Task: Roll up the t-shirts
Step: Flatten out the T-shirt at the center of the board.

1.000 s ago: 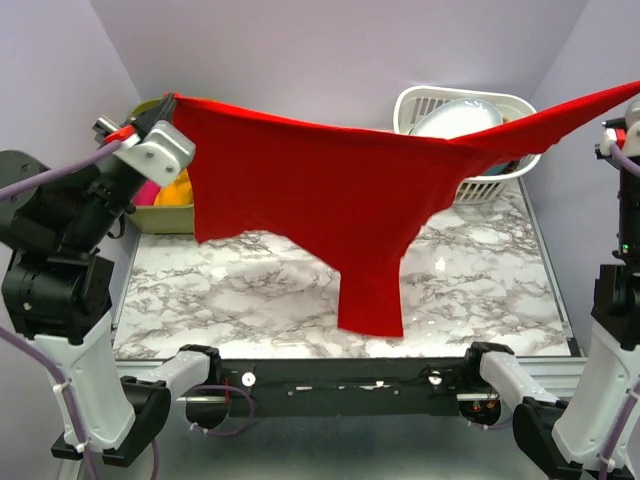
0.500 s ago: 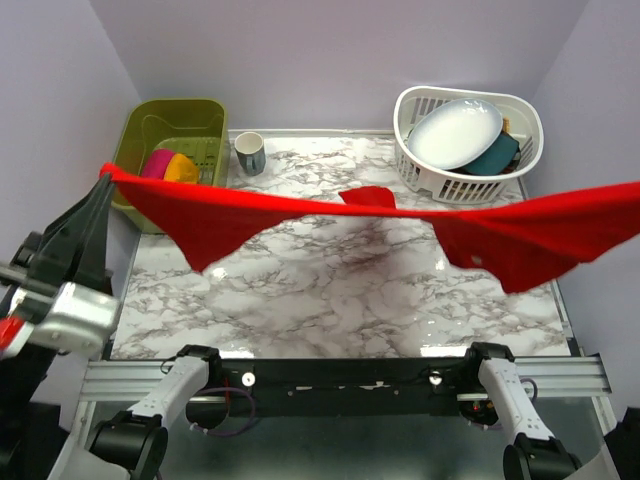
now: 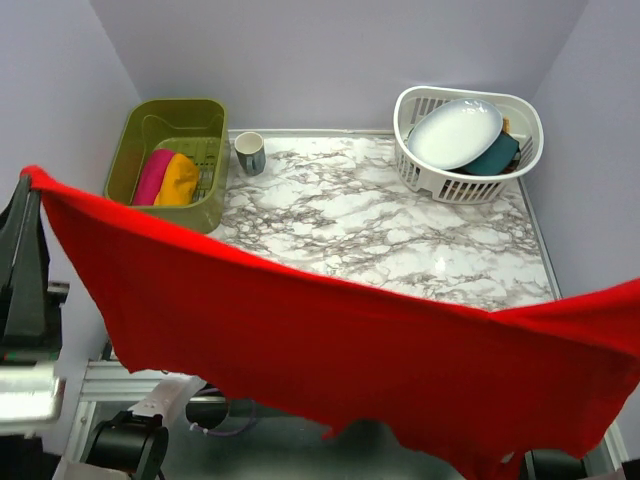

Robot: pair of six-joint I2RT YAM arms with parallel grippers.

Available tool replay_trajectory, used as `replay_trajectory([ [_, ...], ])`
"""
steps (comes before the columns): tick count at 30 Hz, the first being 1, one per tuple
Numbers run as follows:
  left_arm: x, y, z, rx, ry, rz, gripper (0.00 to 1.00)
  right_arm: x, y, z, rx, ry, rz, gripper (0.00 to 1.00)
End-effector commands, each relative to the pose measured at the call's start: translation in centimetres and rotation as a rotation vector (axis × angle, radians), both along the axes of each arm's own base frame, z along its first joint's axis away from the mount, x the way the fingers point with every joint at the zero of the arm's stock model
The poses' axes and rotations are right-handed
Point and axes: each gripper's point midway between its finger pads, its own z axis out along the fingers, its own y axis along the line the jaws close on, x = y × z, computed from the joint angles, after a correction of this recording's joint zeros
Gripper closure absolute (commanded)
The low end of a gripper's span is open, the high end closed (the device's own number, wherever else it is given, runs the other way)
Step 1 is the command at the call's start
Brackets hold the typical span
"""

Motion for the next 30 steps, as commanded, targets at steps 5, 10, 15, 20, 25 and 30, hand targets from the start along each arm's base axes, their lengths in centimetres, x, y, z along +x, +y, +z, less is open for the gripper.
replay_trajectory([
  [5,19.2,-2.5,-10.6,0.204,0.439,0.035,1.0,22.4,-0.9,-7.2,0.027,0.413,0.127,1.0],
  [10,26.5,-4.7,-25.9,0.341,0.788,-0.063,1.0,31.9,1.5,-20.1,-0.007,0.766,0.32,1.0],
  [15,30.8,-5.4,-40.6,0.464,1.12,-0.128,1.0,38.6,3.8,-35.5,-0.036,1.17,0.491,1.0],
  [20,34.1,-5.4,-51.0,0.554,1.322,-0.16,1.0,43.2,5.6,-50.7,-0.109,1.512,0.524,1.0],
  [25,36.4,-4.4,-59.9,0.591,1.641,-0.161,1.0,48.3,5.3,-60.0,-0.091,1.682,0.428,0.99],
  [30,38.7,-2.4,-61.9,0.568,1.698,-0.102,1.0,52.8,4.4,-60.4,-0.14,1.684,0.321,1.0],
])
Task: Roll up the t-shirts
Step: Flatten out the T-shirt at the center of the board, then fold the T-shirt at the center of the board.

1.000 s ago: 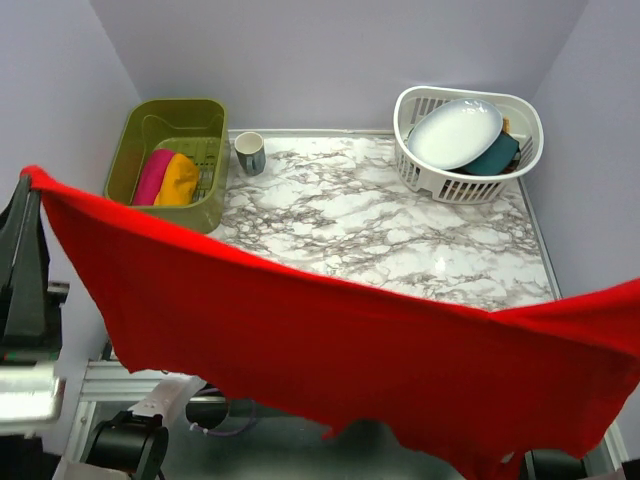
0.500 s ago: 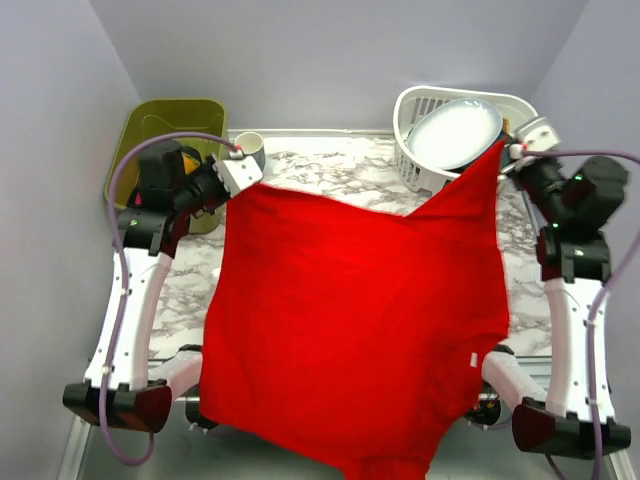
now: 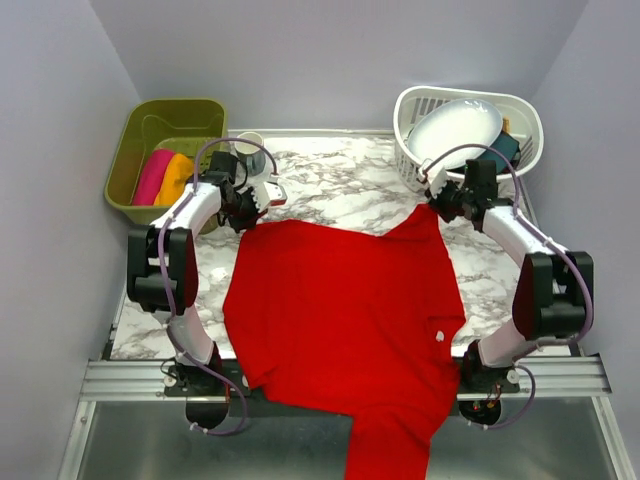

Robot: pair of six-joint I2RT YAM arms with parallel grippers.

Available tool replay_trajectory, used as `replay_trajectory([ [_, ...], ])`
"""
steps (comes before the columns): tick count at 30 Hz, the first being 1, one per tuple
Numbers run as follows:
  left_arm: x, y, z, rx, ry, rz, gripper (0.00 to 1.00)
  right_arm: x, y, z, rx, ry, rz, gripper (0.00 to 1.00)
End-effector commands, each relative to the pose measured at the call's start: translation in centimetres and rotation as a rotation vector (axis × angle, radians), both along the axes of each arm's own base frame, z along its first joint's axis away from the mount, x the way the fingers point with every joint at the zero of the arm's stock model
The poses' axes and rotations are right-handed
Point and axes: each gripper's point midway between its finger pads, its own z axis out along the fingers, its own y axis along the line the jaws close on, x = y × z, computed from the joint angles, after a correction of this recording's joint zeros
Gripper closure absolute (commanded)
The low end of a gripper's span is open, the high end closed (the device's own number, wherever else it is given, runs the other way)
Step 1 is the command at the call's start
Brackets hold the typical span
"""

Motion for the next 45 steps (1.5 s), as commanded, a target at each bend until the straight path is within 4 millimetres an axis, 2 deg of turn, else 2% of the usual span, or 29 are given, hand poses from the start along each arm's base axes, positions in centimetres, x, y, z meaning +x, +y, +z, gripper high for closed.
replay_trajectory([
  [1,2.2,2.5,1.2,0.041,-0.058,0.041,1.0,6.1,-1.3,3.4,-0.115,-0.161,-0.039,1.0],
  [2,2.5,2.7,1.3,0.048,-0.068,0.042,1.0,6.9,-1.5,2.6,-0.117,-0.143,-0.049,1.0],
  [3,3.0,2.9,1.7,0.056,-0.083,0.048,1.0,8.1,-1.7,3.9,-0.119,-0.173,-0.065,0.99],
  [4,3.2,3.1,1.9,0.061,-0.086,0.053,1.0,8.6,-1.6,4.3,-0.112,-0.179,-0.073,1.0],
  [6,4.1,3.4,2.5,0.075,-0.109,0.066,1.0,9.7,-1.5,4.0,-0.118,-0.176,-0.081,1.0],
  [8,5.0,4.1,3.2,0.1,-0.146,0.095,1.0,10.9,-1.0,5.2,-0.119,-0.216,-0.083,1.0],
  [9,5.4,4.2,3.7,0.105,-0.163,0.096,1.0,11.3,-0.9,4.9,-0.122,-0.212,-0.087,1.0],
  [10,5.6,4.5,4.0,0.117,-0.177,0.103,1.0,11.9,-0.6,5.8,-0.116,-0.233,-0.092,1.0],
  [12,6.0,4.7,4.7,0.127,-0.198,0.106,1.0,12.6,0.1,6.4,-0.113,-0.253,-0.097,1.0],
  [13,6.0,4.8,4.9,0.133,-0.2,0.104,1.0,12.9,0.4,6.2,-0.113,-0.253,-0.096,1.0],
  [15,6.2,5.3,5.3,0.154,-0.217,0.105,1.0,13.6,1.6,7.1,-0.114,-0.284,-0.084,1.0],
  [16,6.2,5.5,5.4,0.164,-0.221,0.105,1.0,13.9,2.0,6.8,-0.119,-0.282,-0.08,1.0],
  [20,6.6,7.1,5.9,0.221,-0.253,0.12,1.0,15.3,3.8,8.0,-0.126,-0.339,-0.08,0.99],
  [22,6.9,8.2,6.2,0.254,-0.275,0.146,1.0,15.9,3.5,8.5,-0.147,-0.363,-0.121,1.0],
  [25,7.1,9.1,6.9,0.28,-0.305,0.175,1.0,17.7,3.2,10.9,-0.134,-0.459,-0.194,1.0],
  [26,7.2,9.2,7.1,0.283,-0.318,0.183,1.0,18.2,3.1,11.8,-0.128,-0.487,-0.209,1.0],
  [27,7.1,9.3,7.6,0.283,-0.338,0.192,1.0,18.6,3.0,11.7,-0.131,-0.492,-0.217,1.0],
  [28,7.2,9.0,7.6,0.271,-0.352,0.192,1.0,19.1,2.9,12.7,-0.131,-0.516,-0.234,1.0],
  [30,7.2,8.8,8.6,0.249,-0.388,0.203,1.0,19.9,2.7,12.3,-0.142,-0.511,-0.246,1.0],
  [32,7.7,8.5,9.1,0.226,-0.426,0.216,1.0,20.5,2.8,13.2,-0.141,-0.536,-0.244,1.0],
  [37,8.1,8.1,9.7,0.21,-0.442,0.228,1.0,21.3,3.0,12.7,-0.142,-0.506,-0.245,1.0],
  [41,7.8,8.2,9.5,0.22,-0.442,0.219,1.0,20.7,3.2,12.1,-0.145,-0.477,-0.228,0.99],
  [43,7.6,7.9,9.6,0.21,-0.443,0.215,1.0,20.0,3.1,11.1,-0.152,-0.453,-0.223,1.0],
  [45,7.6,7.9,9.5,0.207,-0.44,0.217,1.0,19.4,2.9,11.4,-0.153,-0.457,-0.221,1.0],
])
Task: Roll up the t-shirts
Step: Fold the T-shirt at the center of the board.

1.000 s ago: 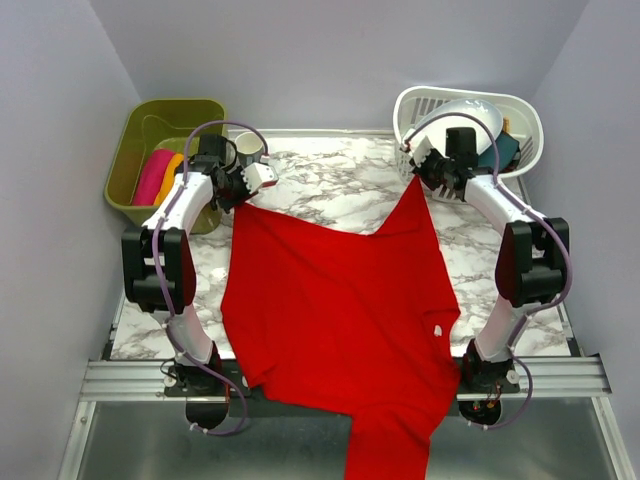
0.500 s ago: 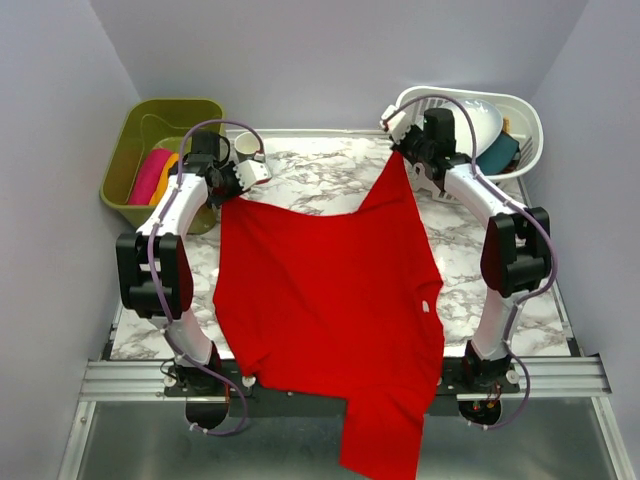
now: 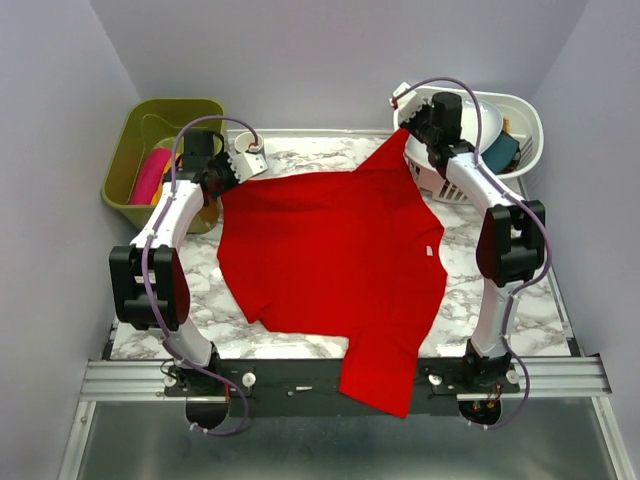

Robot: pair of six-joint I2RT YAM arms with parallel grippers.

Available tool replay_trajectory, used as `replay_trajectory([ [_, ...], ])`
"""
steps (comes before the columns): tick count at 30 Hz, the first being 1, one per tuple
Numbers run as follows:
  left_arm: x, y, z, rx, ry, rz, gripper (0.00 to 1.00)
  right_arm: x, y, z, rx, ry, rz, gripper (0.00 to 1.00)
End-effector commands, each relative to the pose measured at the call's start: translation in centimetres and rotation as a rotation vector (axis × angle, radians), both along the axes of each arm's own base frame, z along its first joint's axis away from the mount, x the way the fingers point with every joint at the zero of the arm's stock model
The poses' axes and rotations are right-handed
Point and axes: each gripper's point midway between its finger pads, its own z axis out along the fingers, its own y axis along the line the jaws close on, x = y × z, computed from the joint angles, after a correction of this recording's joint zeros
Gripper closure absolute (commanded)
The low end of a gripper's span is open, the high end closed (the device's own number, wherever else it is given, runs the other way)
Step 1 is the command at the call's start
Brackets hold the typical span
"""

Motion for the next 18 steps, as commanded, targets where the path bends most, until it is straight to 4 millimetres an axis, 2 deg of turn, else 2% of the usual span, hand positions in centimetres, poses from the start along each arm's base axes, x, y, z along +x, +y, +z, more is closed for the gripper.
replay_trajectory([
  [1,-0.3,0.2,1.2,-0.003,-0.037,0.022,1.0,-1.5,-0.5,-1.2,-0.016,0.038,-0.012,0.99],
  [2,-0.3,0.2,1.3,-0.003,-0.04,0.022,1.0,-1.9,-0.5,-1.3,-0.012,0.041,-0.01,0.99],
  [3,-0.4,0.1,1.3,-0.005,-0.04,0.018,1.0,-2.4,-0.5,-0.5,-0.009,0.03,-0.006,0.99],
  [6,-0.9,-0.1,1.3,-0.002,-0.035,-0.009,1.0,-3.8,-0.5,-0.7,0.0,0.053,0.003,1.0],
  [7,-1.3,-0.2,0.8,0.001,-0.021,-0.021,1.0,-4.5,-0.5,0.3,0.004,0.04,0.007,1.0],
  [8,-1.6,-0.4,0.5,0.005,-0.013,-0.038,1.0,-5.2,-0.6,-0.6,0.0,0.067,0.01,1.0],
  [9,-1.8,-0.5,0.4,0.005,-0.009,-0.05,1.0,-5.8,-0.8,-0.5,0.001,0.072,0.01,1.0],
  [10,-2.3,-0.5,-0.1,0.006,0.009,-0.058,1.0,-6.4,-0.8,0.5,0.007,0.056,0.01,1.0],
  [12,-2.7,-0.6,-0.2,0.021,0.01,-0.082,1.0,-8.1,-1.0,-0.9,0.012,0.112,0.008,1.0],
  [13,-3.2,-0.7,-0.8,0.026,0.024,-0.089,1.0,-8.7,-1.1,-0.9,0.018,0.12,0.009,0.99],
  [14,-3.4,-0.6,-1.0,0.033,0.026,-0.097,1.0,-9.8,-1.2,-0.1,0.032,0.12,0.008,1.0],
  [15,-3.6,-0.7,-1.0,0.042,0.024,-0.11,1.0,-10.7,-1.3,-1.1,0.038,0.15,0.006,1.0],
  [16,-3.9,-0.7,-1.4,0.046,0.033,-0.116,1.0,-11.5,-1.3,-1.3,0.047,0.162,0.007,1.0],
  [17,-4.2,-0.8,-1.6,0.048,0.038,-0.121,1.0,-12.6,-1.4,-0.5,0.069,0.162,0.005,1.0],
  [18,-4.4,-0.9,-1.5,0.047,0.037,-0.133,1.0,-13.4,-1.5,-0.5,0.078,0.172,0.002,1.0],
])
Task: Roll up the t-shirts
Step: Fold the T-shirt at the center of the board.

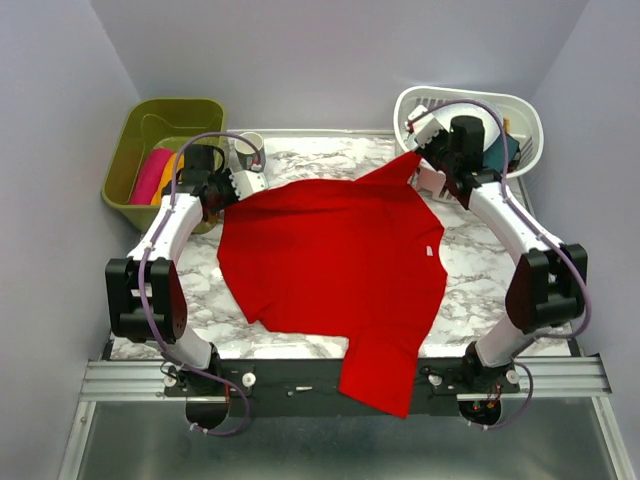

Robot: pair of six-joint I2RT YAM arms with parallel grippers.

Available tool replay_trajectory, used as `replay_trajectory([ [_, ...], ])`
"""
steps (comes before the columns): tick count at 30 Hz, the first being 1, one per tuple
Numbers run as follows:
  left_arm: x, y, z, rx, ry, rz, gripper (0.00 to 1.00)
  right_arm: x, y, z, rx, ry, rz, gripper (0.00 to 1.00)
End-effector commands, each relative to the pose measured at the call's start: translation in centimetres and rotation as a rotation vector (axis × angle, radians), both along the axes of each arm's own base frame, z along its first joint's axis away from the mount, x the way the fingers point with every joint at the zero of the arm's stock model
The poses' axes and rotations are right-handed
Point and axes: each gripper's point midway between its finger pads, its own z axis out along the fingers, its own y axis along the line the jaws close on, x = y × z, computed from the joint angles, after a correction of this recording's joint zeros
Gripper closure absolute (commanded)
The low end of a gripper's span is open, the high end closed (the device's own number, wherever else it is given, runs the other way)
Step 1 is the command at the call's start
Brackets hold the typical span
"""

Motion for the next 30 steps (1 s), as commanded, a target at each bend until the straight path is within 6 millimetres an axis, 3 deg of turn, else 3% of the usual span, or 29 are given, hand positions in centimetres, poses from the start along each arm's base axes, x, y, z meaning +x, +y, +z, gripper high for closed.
replay_trajectory([
  [1,-1.9,-0.9,-0.4,0.015,0.018,-0.085,1.0,-5.1,-0.1,-1.7,0.071,0.112,0.0,0.99],
  [3,-2.4,-1.1,-0.6,0.016,0.025,-0.104,1.0,-7.0,-0.2,-1.6,0.097,0.135,-0.009,1.0],
  [5,-3.1,-1.3,-1.3,0.028,0.046,-0.13,1.0,-8.9,-0.3,-3.3,0.107,0.196,-0.011,1.0],
  [7,-3.6,-1.2,-1.9,0.042,0.064,-0.137,1.0,-10.2,-0.3,-3.2,0.12,0.202,-0.009,1.0],
  [8,-3.8,-1.2,-2.0,0.054,0.067,-0.152,1.0,-11.1,-0.4,-4.5,0.119,0.24,-0.011,1.0],
  [11,-4.5,-1.0,-2.7,0.084,0.095,-0.168,1.0,-13.0,-0.6,-5.4,0.137,0.286,-0.018,1.0],
  [23,-5.5,-0.7,-4.8,0.138,0.135,-0.176,1.0,-19.0,-0.3,-5.9,0.274,0.441,-0.07,1.0],
  [30,-5.7,-0.6,-5.6,0.158,0.159,-0.186,1.0,-21.0,-0.1,-5.5,0.343,0.482,-0.106,1.0],
])
